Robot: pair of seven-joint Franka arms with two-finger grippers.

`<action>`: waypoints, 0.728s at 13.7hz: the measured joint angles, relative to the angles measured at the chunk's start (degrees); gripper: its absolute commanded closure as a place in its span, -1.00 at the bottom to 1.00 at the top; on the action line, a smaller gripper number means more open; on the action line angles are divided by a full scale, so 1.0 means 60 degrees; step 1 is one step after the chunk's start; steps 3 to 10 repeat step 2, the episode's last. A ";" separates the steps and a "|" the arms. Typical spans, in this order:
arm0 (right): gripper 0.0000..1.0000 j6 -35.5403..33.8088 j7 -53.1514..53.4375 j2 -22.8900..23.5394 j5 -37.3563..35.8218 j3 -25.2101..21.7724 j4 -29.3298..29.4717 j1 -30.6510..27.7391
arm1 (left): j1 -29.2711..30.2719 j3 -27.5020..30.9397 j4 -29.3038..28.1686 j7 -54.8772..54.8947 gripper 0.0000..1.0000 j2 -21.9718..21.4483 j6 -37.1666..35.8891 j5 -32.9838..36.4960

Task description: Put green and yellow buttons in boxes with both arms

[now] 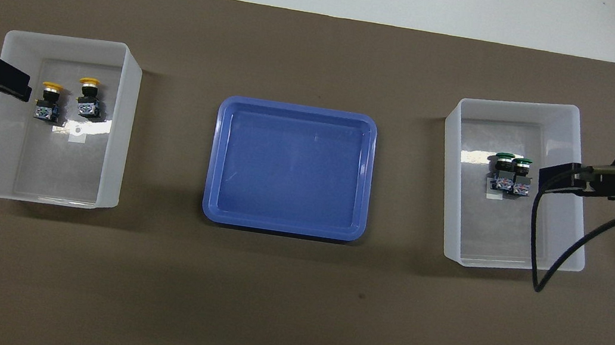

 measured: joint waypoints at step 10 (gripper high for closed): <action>-1.00 -0.0003 0.0014 0.0000 0.0000 -0.0087 0.0000 0.0082 | -0.0001 -0.0004 0.0000 0.0000 -1.00 0.0002 -0.0011 -0.0116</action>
